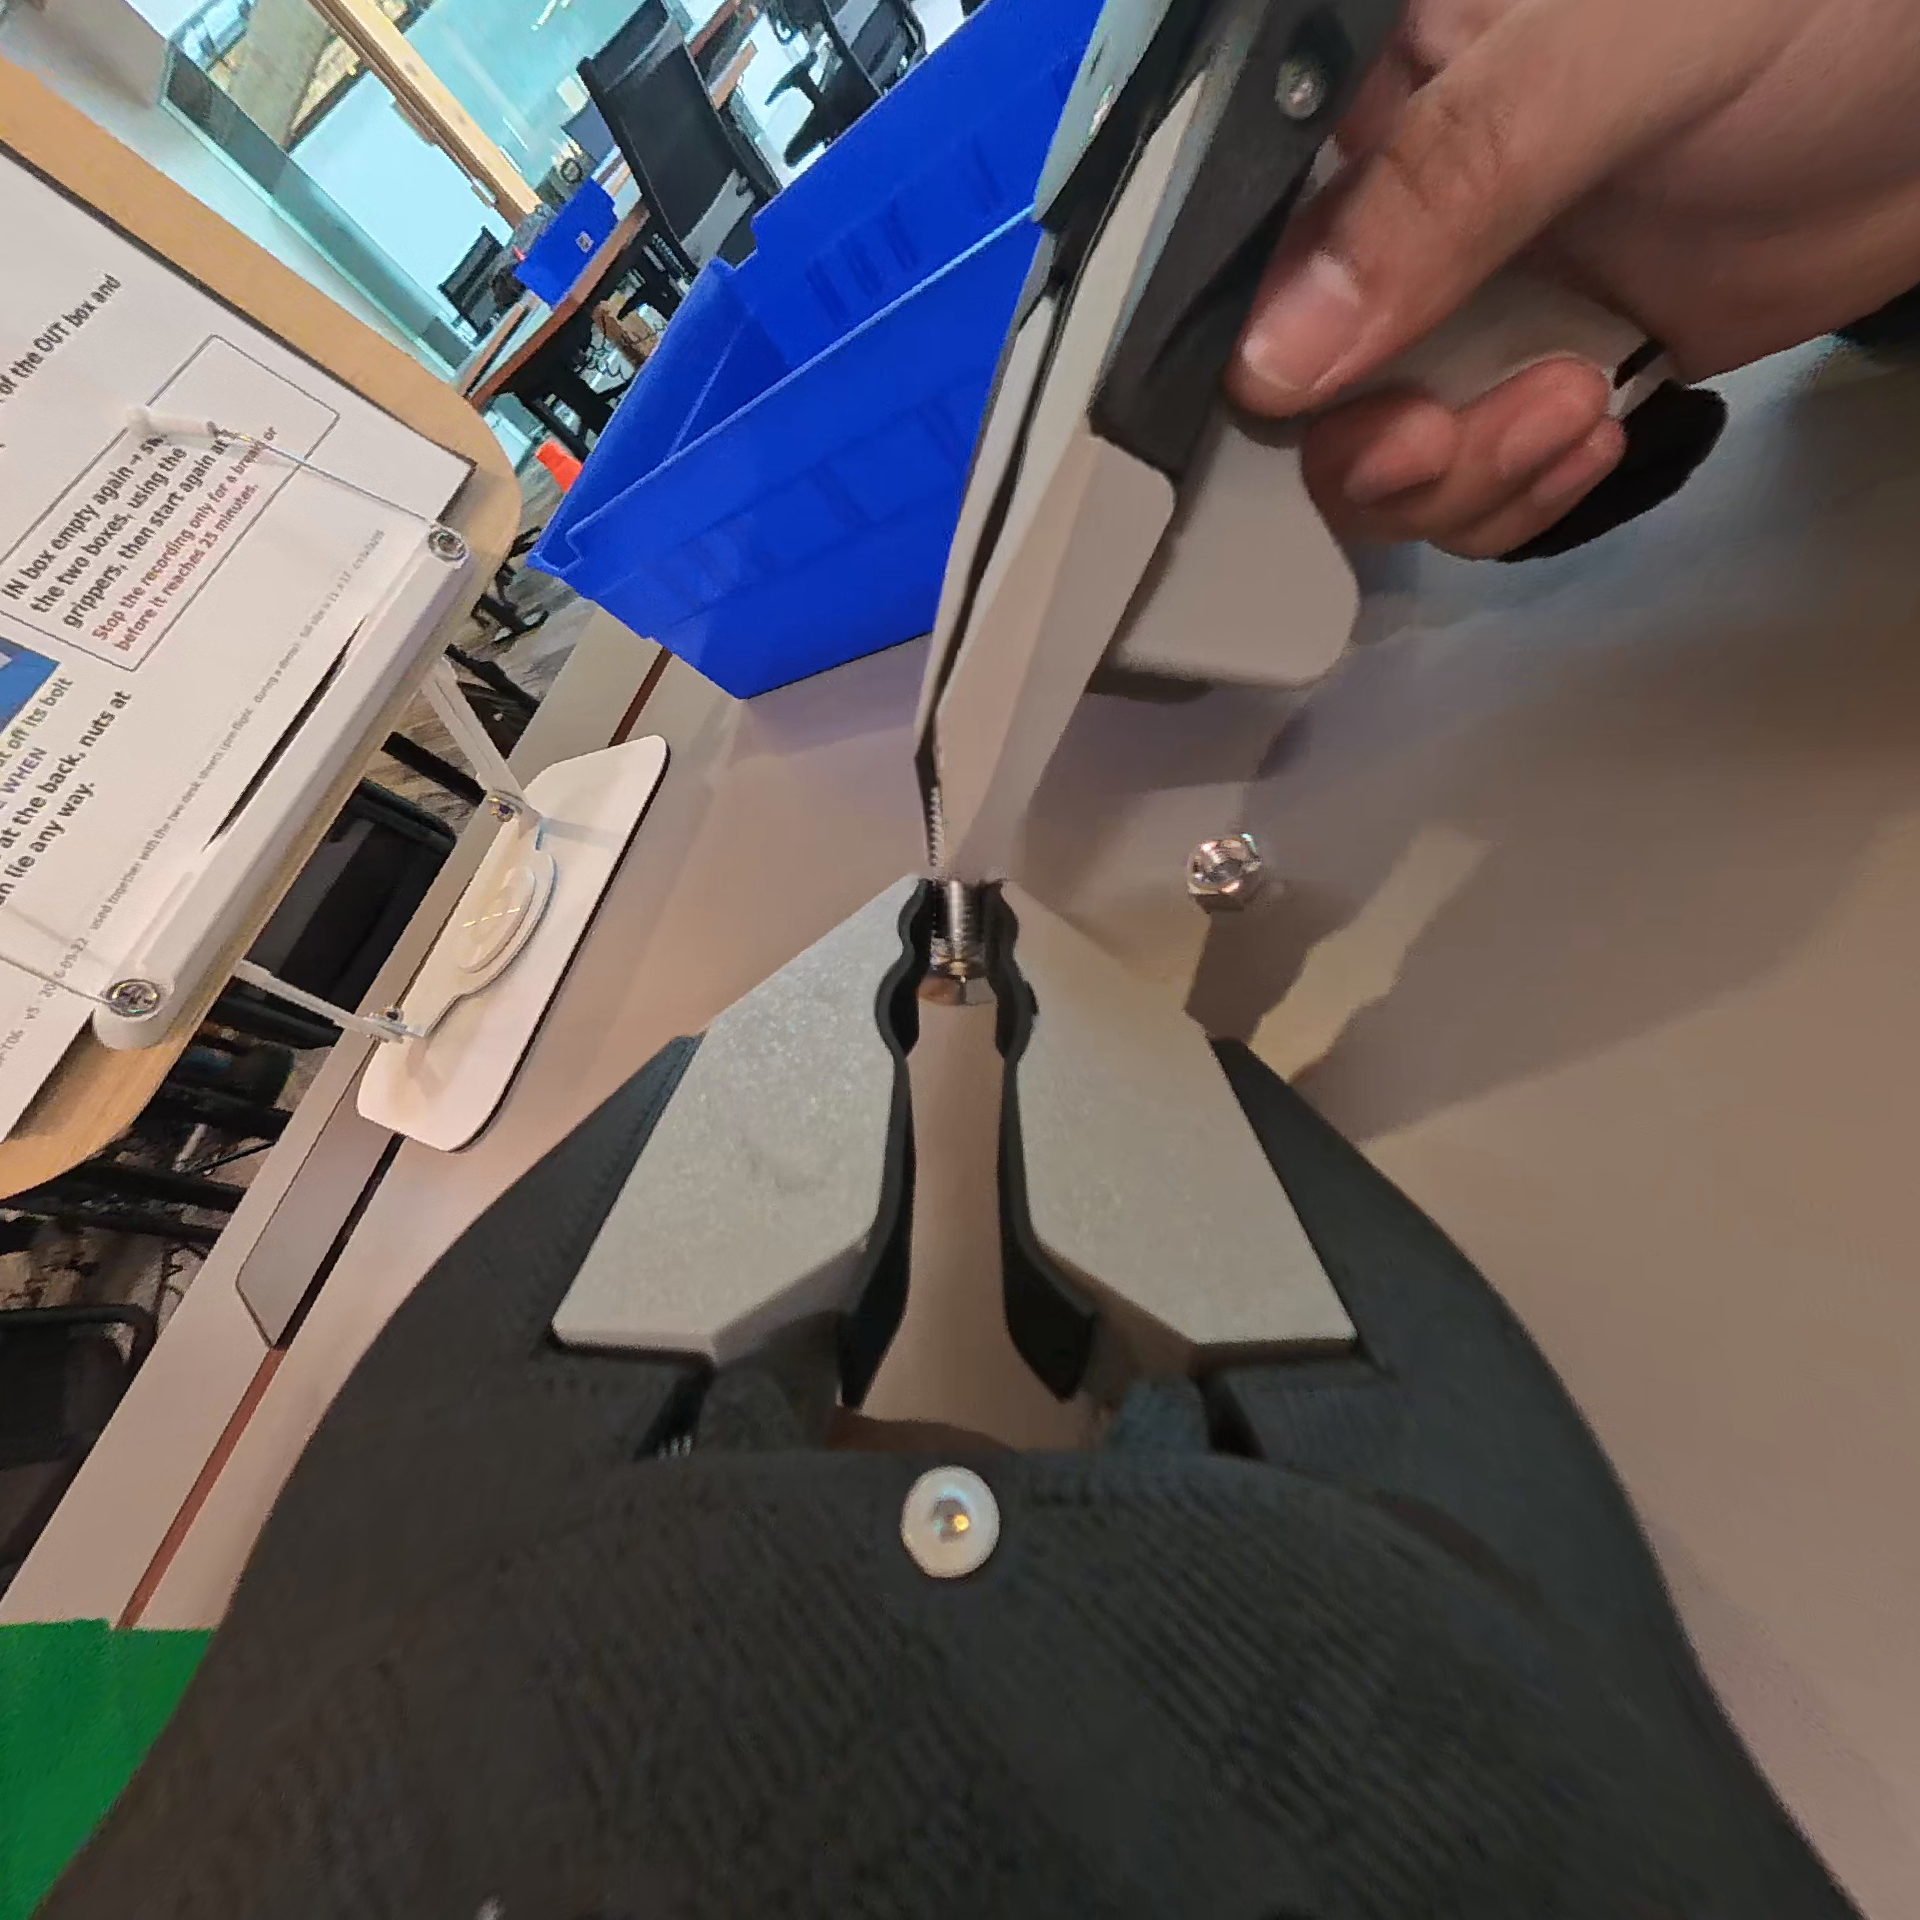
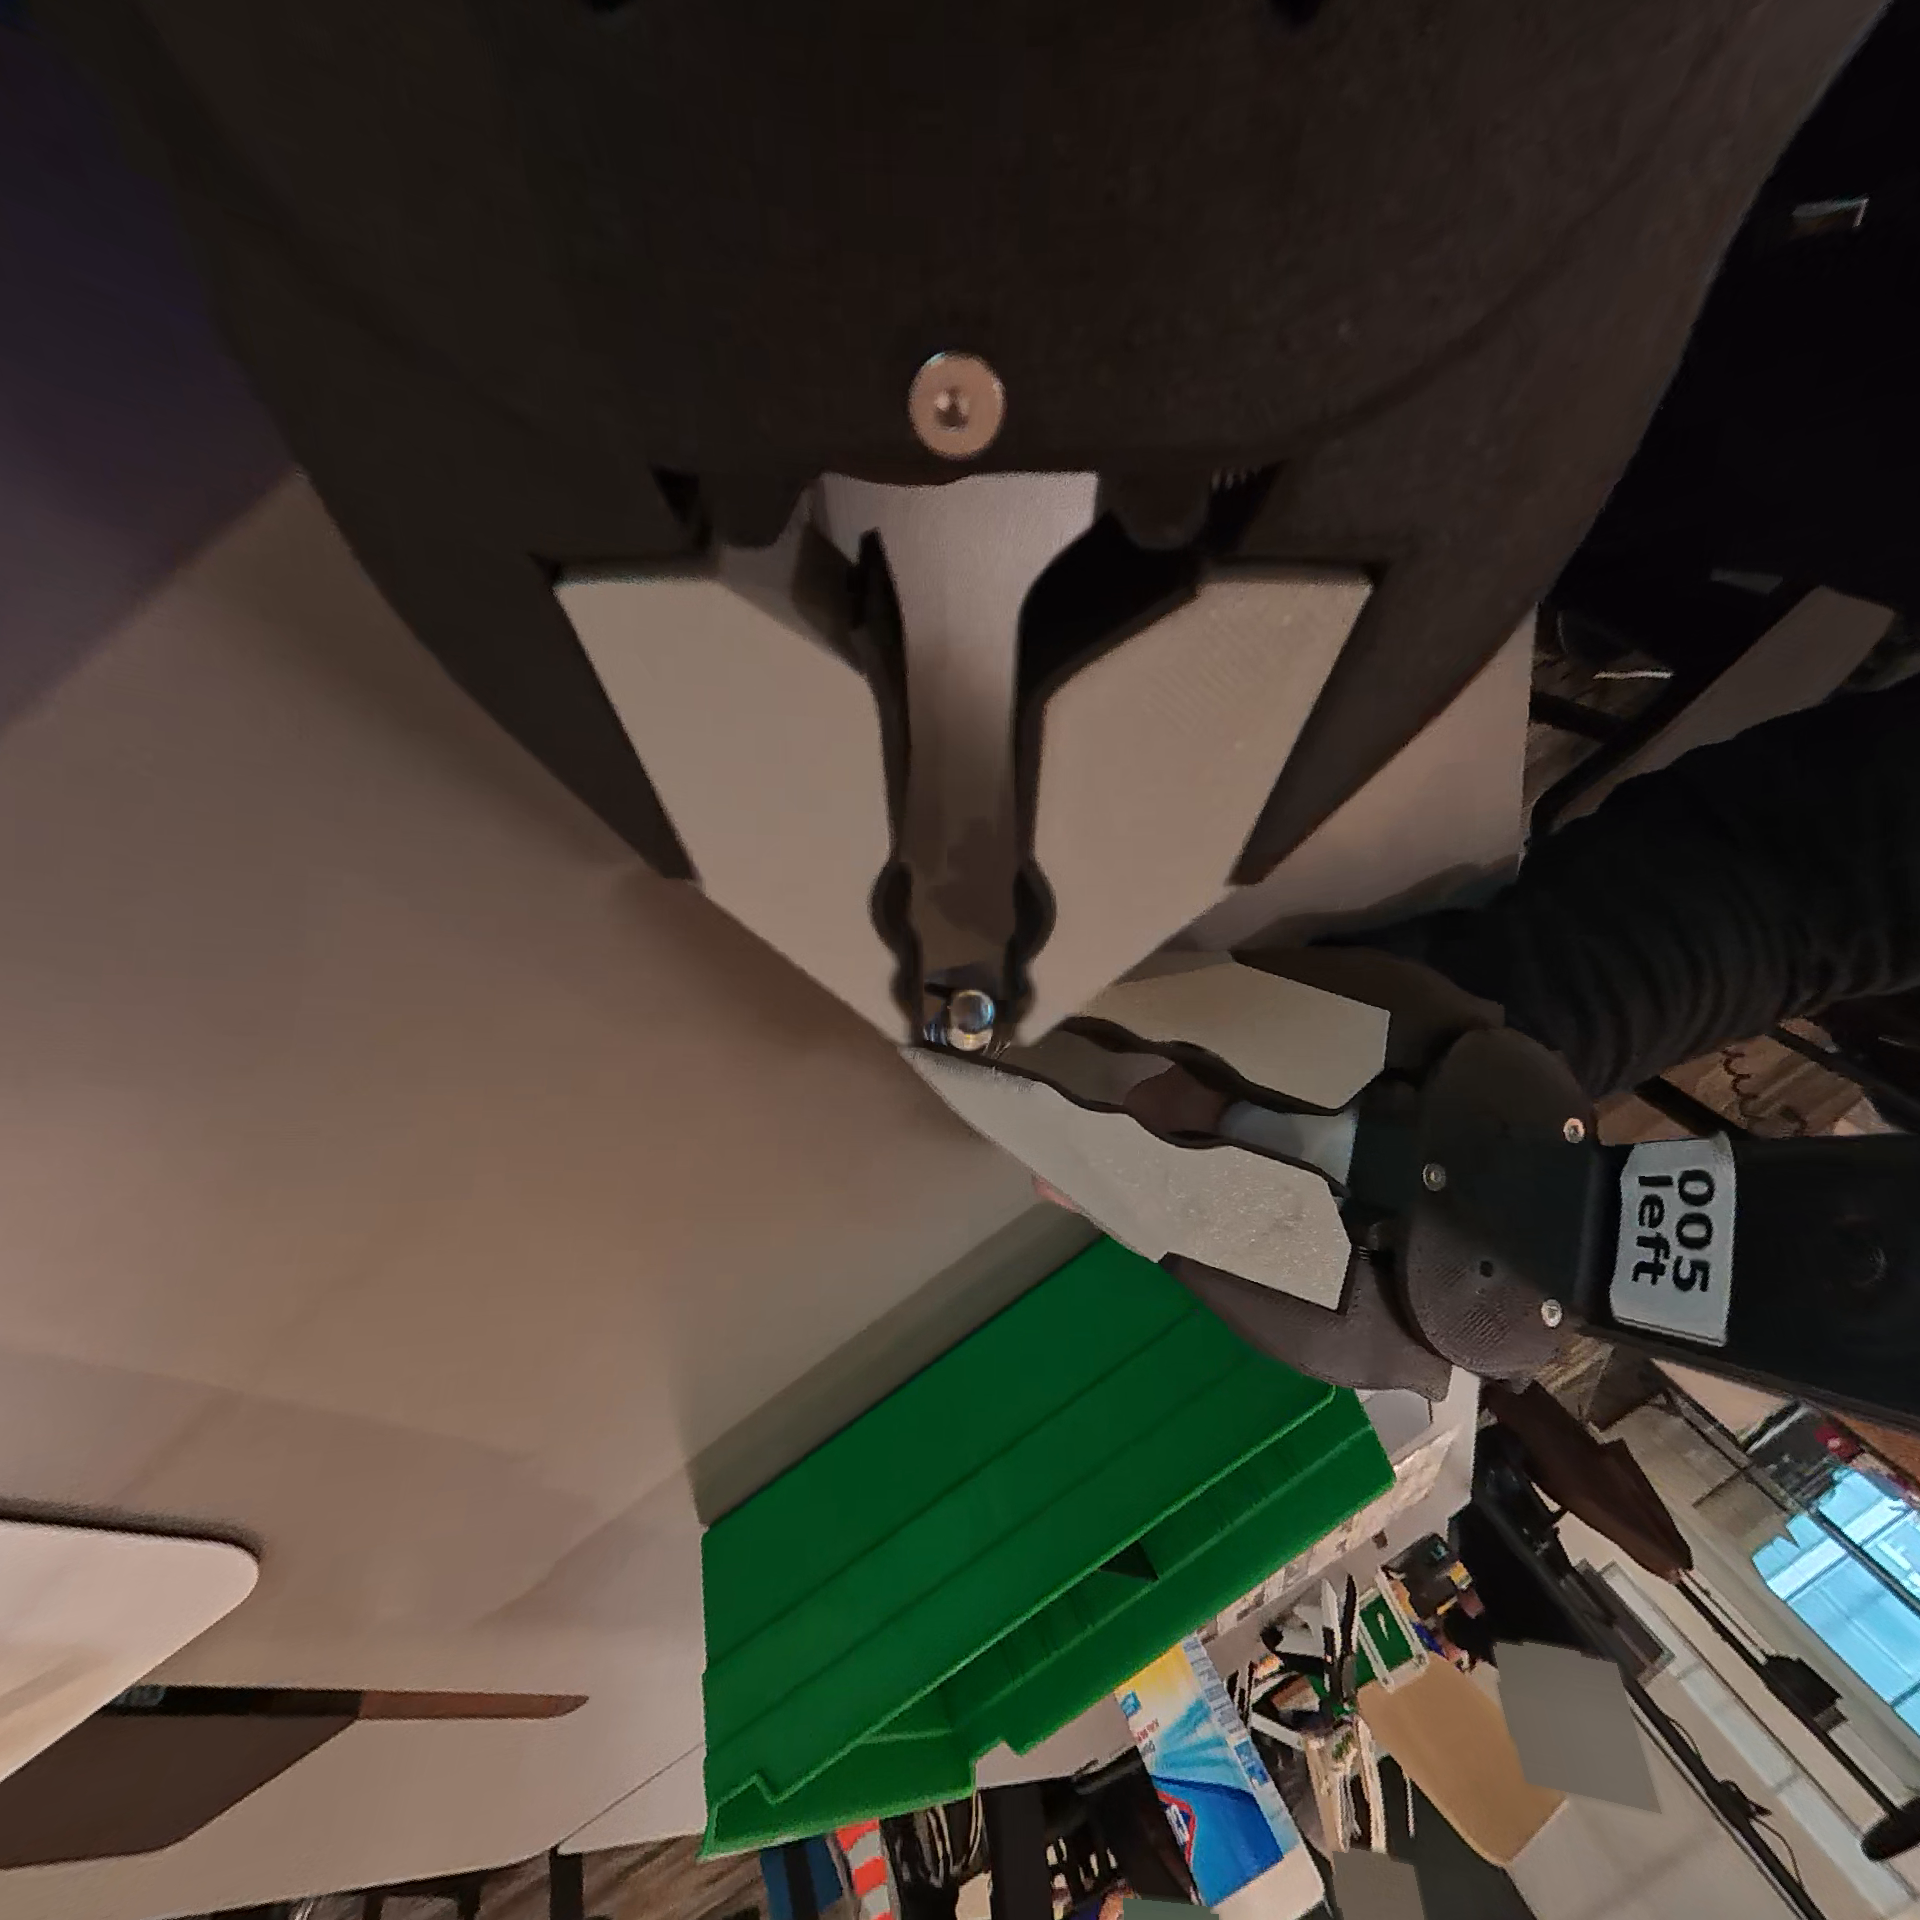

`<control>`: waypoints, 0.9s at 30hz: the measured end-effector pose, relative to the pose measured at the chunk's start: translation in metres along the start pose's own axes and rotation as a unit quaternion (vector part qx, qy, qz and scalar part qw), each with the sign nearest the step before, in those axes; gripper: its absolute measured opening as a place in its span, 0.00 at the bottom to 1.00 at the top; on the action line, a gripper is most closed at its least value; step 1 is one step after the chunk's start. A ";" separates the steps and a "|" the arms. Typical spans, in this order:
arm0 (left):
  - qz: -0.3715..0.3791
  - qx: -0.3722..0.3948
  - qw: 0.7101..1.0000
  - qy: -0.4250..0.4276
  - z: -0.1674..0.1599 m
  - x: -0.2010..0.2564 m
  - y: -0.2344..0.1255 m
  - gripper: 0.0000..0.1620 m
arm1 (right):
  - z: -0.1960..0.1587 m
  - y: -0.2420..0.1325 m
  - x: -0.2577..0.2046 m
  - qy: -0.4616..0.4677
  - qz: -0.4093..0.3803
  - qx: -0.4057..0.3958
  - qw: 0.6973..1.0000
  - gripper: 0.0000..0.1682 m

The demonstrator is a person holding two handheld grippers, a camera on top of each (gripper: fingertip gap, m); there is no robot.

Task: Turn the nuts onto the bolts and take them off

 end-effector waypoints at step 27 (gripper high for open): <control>-0.025 0.046 0.985 -0.164 -0.006 -0.020 -0.006 0.04 | 0.010 -0.012 -0.003 -0.060 -0.033 0.024 0.997 0.10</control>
Point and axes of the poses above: each gripper's, where its closed fingertips meet, y out along the fingers, z out of its top, x = y × z across the jaws, the point moved 4 cm from there along -y, back along the fingers, and after that the axes turned 7 degrees about x, right-handed, at the moved point
